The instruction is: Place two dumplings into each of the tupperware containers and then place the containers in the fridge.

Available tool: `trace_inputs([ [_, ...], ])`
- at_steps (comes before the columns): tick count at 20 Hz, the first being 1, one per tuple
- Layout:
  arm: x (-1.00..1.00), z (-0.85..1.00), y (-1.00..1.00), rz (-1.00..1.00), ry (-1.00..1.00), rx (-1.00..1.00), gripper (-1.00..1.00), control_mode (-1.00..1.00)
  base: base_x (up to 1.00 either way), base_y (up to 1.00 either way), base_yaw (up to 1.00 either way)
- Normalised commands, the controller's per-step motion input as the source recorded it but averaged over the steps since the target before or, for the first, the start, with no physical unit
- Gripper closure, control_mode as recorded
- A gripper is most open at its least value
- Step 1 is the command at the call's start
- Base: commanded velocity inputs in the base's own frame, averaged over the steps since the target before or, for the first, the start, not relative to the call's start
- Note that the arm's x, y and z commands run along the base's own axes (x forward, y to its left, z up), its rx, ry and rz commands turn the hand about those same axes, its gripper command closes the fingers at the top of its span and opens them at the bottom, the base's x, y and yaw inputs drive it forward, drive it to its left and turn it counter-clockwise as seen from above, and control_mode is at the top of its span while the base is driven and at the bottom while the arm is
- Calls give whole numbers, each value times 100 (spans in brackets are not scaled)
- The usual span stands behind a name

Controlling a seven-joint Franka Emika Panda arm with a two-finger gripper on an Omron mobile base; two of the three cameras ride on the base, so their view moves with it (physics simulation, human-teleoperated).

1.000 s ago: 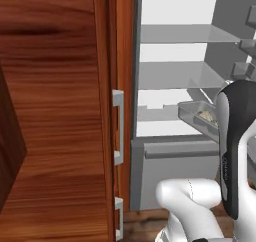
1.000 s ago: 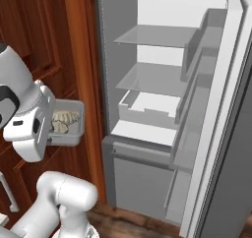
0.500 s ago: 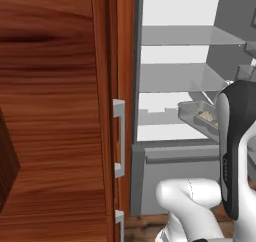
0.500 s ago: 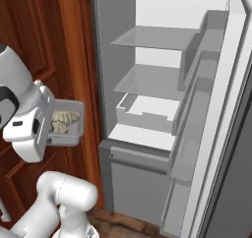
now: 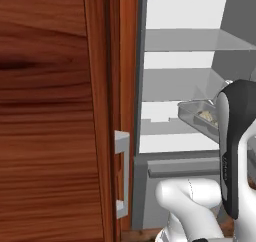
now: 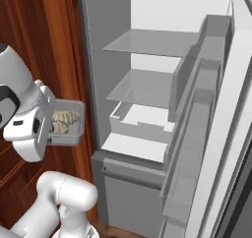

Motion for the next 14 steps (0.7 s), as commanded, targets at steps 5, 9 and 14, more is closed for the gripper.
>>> trace_inputs([
  [5,0,0,0,0,0,0,100,100,16,-5,-8],
  [9,0,0,0,0,0,0,100,100,7,-2,-24],
  [14,0,0,0,0,0,0,100,100,0,-4,-25],
])
